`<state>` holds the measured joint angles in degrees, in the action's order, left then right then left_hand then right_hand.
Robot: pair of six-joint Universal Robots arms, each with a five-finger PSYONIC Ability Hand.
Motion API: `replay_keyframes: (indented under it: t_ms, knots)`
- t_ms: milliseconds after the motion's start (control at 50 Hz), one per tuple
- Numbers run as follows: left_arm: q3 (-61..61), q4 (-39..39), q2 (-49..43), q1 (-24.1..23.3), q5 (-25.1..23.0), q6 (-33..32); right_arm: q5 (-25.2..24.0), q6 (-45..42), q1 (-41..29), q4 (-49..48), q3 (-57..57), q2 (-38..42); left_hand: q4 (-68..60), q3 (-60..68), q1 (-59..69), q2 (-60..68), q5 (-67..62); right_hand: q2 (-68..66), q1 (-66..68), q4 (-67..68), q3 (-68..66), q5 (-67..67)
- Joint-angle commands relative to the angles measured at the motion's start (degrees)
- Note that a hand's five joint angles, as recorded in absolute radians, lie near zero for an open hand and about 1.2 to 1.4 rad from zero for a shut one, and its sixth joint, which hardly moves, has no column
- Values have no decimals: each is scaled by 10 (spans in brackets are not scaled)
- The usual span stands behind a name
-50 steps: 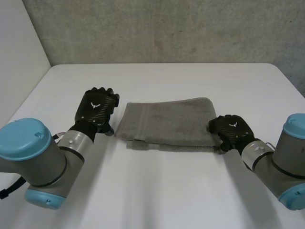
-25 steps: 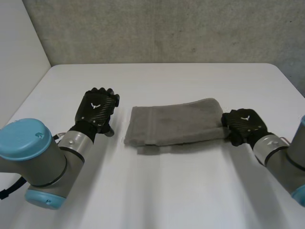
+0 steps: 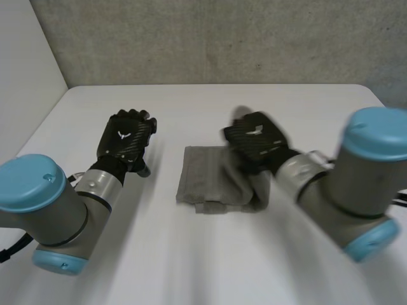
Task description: Fold the towel.
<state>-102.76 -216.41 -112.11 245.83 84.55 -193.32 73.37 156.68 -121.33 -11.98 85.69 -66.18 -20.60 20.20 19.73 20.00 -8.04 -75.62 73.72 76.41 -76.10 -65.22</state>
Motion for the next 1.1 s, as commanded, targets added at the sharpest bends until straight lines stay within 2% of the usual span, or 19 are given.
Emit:
replay_keyframes:
  t_ms: [20, 60, 140, 160, 180, 200, 220, 320, 440, 480, 500, 540, 640, 720, 820, 980, 1100]
  knots:
    - [5, -3, 10, 0, 2, 6, 63, 2, -115, -2, -86, 100, 43, -39, -35, -37, 18, -44, 63, 36, -39, -48]
    - [5, -8, 13, -1, 2, 6, 84, -1, -131, 0, -116, 145, 47, -43, -38, -41, 21, -44, 63, 36, -39, -48]
    - [7, -17, 15, 0, 2, 6, 98, -1, -141, 0, -130, 168, 55, -51, -46, -49, 29, -44, 63, 36, -39, -48]
    - [8, -20, 15, 0, 1, 7, 101, 0, -144, 0, -131, 172, 55, -51, -46, -49, 29, 32, -13, -40, 37, 28]
    - [8, -20, 15, 0, 1, 7, 101, 0, -144, 0, -131, 172, 55, -51, -46, -49, 29, 33, -14, -41, 38, 29]
    - [12, -21, 15, 0, 1, 7, 103, 1, -144, 1, -129, 173, 55, -51, -46, -49, 29, 334, -315, -342, 339, 330]
    - [12, -21, 15, 0, 1, 7, 106, 2, -143, 1, -127, 171, 55, -51, -46, -49, 29, 539, -520, -547, 544, 535]
    - [37, -22, 8, -3, 2, 8, 119, 6, -136, 5, -112, 144, 55, -51, -46, -49, 29, 622, -602, -629, 626, 617]
    - [59, -19, 1, -9, 2, 51, 126, 16, -118, 14, -69, 87, 52, -48, -43, -46, 26, 622, -603, -630, 626, 618]
    - [73, -13, -5, -13, -1, 107, 124, 24, -101, 14, -56, 74, 48, -44, -40, -42, 23, 622, -603, -630, 626, 618]
    - [73, -13, -5, -13, -1, 107, 124, 24, -101, 14, -56, 74, 48, -44, -40, -42, 23, 622, -603, -630, 626, 618]
    - [85, -6, -15, -25, -3, 164, 116, 49, -61, 13, -35, 49, 43, -39, -35, -37, 18, 620, -601, -628, 625, 616]
    - [92, 31, -39, -44, -5, 218, 113, 81, -16, 14, -32, 49, 42, -38, -33, -36, 16, 620, -601, -628, 625, 616]
    - [92, 63, -58, -58, -5, 232, 104, 90, 2, 14, -37, 65, 42, -38, -33, -36, 16, 618, -599, -626, 623, 614]
    - [87, 120, -93, -76, -5, 226, 69, 115, 13, 19, -56, 107, 45, -41, -36, -39, 19, 620, -601, -628, 625, 616]
    - [101, 137, -127, -74, -5, 217, 66, 125, 28, 73, -100, 178, 45, -41, -36, -39, 19, 632, -613, -640, 637, 628]
    - [111, 138, -141, -70, -1, 201, 66, 126, 31, 90, -116, 194, 45, -41, -36, -39, 19, 656, -637, -664, 661, 652]
